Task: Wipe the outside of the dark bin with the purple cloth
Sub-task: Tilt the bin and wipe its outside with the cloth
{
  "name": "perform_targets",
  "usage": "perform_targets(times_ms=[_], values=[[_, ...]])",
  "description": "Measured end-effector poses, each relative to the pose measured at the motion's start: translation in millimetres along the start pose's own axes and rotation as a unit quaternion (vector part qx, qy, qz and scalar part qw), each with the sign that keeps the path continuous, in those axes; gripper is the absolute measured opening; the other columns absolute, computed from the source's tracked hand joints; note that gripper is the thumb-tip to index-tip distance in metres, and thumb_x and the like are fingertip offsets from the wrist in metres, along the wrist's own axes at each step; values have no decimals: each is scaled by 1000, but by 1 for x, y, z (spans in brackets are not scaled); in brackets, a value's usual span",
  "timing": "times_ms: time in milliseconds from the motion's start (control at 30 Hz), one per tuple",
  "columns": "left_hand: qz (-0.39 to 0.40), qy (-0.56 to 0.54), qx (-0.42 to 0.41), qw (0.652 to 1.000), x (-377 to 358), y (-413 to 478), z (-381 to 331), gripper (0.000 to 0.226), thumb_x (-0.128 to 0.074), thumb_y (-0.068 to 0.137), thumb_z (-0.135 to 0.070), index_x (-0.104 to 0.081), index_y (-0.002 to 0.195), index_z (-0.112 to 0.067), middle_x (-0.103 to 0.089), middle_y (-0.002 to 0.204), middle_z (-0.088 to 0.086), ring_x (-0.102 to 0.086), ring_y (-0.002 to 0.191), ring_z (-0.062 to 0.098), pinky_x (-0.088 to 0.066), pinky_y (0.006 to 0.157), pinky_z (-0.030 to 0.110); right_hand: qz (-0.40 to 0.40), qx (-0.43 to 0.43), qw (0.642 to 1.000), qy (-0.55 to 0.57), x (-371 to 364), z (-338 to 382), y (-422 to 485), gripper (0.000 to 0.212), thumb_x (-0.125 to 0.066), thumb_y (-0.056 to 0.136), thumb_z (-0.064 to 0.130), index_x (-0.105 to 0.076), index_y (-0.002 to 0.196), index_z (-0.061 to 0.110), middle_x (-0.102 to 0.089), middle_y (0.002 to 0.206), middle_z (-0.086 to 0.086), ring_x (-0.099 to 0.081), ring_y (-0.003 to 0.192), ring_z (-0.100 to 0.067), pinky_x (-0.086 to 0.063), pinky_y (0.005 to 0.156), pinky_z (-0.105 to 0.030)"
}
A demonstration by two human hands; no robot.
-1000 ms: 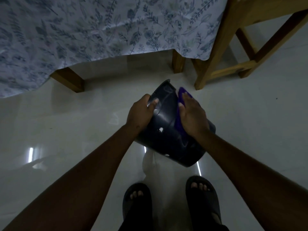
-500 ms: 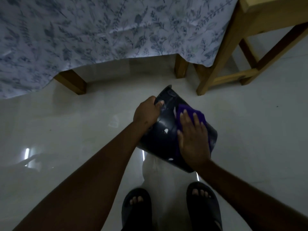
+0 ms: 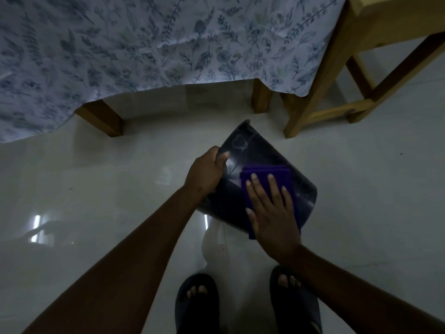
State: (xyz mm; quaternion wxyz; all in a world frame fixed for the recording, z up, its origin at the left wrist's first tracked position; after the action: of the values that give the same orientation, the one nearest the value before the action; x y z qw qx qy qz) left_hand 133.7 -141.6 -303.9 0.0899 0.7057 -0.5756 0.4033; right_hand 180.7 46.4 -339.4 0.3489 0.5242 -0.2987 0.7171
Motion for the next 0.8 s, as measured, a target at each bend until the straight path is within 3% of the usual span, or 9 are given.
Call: perform_targets(times_ms=[67,233,400,467,600,700,800], values=[[4,-8,-11,1000,-1,2,-8,34,-36,101,-40,-55,107,-13,-62,95,3,-60,84,18,-48,72,30,-7,23,1000,1,6,1,24,58,-24,99,40,-13,154,22,-13,162,-1,-8,149,-27,-16,117,-52],[-4,8,-14,1000,2,2,2,34,-35,101,-39,-55,103,-11,-62,92,4,-59,81,20,-46,69,31,-25,-118,988,93,26,-33,69,55,-33,100,32,-21,152,15,-26,159,-5,-22,147,-27,-28,115,-49],[3,12,-11,1000,-1,14,-10,32,-36,101,-39,-55,103,-13,-60,89,1,-57,77,15,-39,63,26,11,60,998,0,-1,10,11,59,-29,98,39,-11,153,25,-11,162,3,-2,150,-25,-16,117,-53],[6,5,-10,1000,-3,16,-15,29,-36,101,-39,-53,100,-15,-59,87,-1,-55,72,10,-39,60,22,2,42,999,27,10,4,46,58,-28,98,39,-12,153,26,-12,161,4,-3,150,-22,-15,118,-51],[5,6,-5,1000,-2,15,-17,27,-36,101,-38,-53,99,-17,-58,89,0,-57,80,17,-39,62,24,-27,-95,989,110,30,-27,77,54,-30,101,34,-21,152,19,-22,160,-1,-16,148,-23,-24,117,-51],[13,23,-4,1000,0,14,-16,26,-37,101,-38,-53,96,-18,-58,88,0,-57,79,18,-41,65,27,-19,-60,993,100,21,-5,30,56,-25,100,37,-13,153,25,-14,161,4,-6,150,-20,-15,119,-49],[10,38,-4,999,-1,12,-9,30,-37,101,-38,-56,100,-15,-60,91,2,-57,80,19,-43,69,29,-12,9,998,64,11,14,21,55,-22,100,40,-17,152,25,-18,161,2,-11,149,-22,-16,118,-47]])
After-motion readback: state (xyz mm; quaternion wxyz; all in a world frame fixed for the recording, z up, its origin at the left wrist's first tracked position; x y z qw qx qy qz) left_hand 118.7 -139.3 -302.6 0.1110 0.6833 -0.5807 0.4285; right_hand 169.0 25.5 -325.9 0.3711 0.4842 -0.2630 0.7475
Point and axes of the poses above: each hand's wrist, its own y-axis towards the middle knuckle, its own x-axis out of the back of the hand, z = x × y, the point moved 5 cm from there along y, towards the middle knuckle
